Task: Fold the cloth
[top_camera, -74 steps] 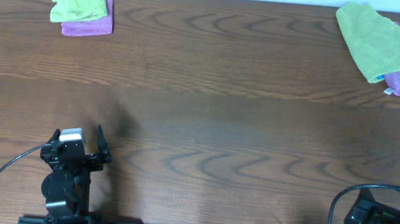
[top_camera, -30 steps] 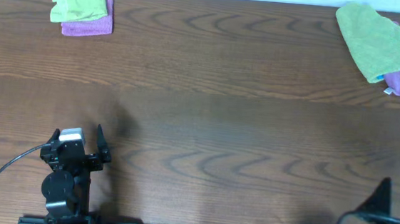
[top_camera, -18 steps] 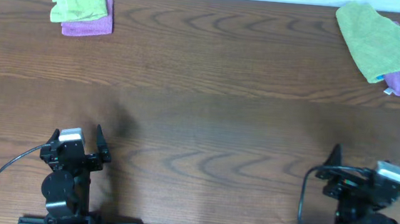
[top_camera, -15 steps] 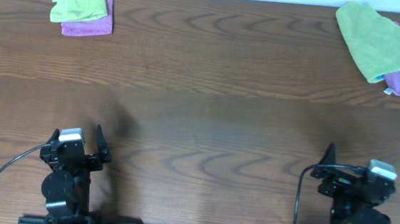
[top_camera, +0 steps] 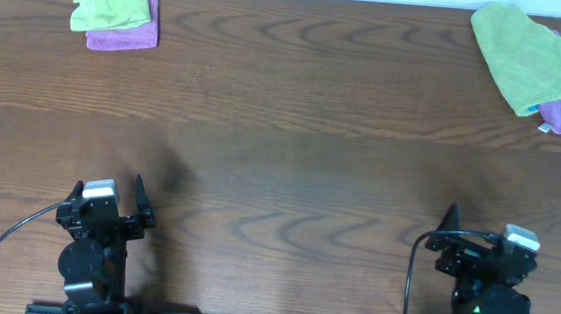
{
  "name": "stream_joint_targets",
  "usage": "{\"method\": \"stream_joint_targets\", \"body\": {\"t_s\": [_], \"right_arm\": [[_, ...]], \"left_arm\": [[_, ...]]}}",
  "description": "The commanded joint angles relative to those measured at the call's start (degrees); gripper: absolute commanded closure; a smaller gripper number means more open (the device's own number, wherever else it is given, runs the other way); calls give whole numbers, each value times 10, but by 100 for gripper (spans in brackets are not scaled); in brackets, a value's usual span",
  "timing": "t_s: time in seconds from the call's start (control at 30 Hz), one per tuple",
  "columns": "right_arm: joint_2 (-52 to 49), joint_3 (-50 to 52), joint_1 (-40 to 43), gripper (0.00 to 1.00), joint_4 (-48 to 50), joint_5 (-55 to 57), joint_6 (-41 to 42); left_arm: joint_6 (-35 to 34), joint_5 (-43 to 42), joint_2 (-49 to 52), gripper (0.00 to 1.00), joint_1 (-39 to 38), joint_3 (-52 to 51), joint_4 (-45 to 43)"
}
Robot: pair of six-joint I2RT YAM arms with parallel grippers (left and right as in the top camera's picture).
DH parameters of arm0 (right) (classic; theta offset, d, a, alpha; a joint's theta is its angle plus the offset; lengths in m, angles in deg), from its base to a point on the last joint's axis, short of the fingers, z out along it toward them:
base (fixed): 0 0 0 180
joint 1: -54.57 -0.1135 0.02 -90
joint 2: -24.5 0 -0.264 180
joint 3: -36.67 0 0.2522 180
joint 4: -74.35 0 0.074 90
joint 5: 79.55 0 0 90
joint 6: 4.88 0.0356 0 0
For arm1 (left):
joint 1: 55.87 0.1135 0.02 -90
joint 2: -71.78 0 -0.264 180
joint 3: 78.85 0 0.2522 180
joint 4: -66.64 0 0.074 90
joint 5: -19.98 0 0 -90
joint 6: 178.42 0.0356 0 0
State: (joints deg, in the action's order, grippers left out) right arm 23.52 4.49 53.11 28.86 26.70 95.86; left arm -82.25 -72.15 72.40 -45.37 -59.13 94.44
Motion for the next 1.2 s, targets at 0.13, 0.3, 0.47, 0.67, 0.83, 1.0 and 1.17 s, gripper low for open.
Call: {"method": "stream_joint_targets", "body": {"t_s": [0.13,0.3,0.47,0.67,0.83,1.0,1.17], "right_arm": [[7,46,3,1,3,-3,12],[7,73,3,1,9,-17,12],[7,93,3,1,12,-28,12],[7,102,3,1,18,-37,12],[7,103,3,1,19,-107,1],[7,103,3,1,16,-131,-33],[7,103,3,1,16,-131,-33]], "left_arm": [[-2,8,-4,5,4,-16,4],[-2,8,-4,5,4,-16,4],[-2,8,-4,5,4,-16,4],[-2,8,-4,4,4,-16,4],[-2,8,-4,5,4,-16,4],[-2,8,-4,5,4,-16,4],[-2,8,-4,4,4,-16,4]]}}
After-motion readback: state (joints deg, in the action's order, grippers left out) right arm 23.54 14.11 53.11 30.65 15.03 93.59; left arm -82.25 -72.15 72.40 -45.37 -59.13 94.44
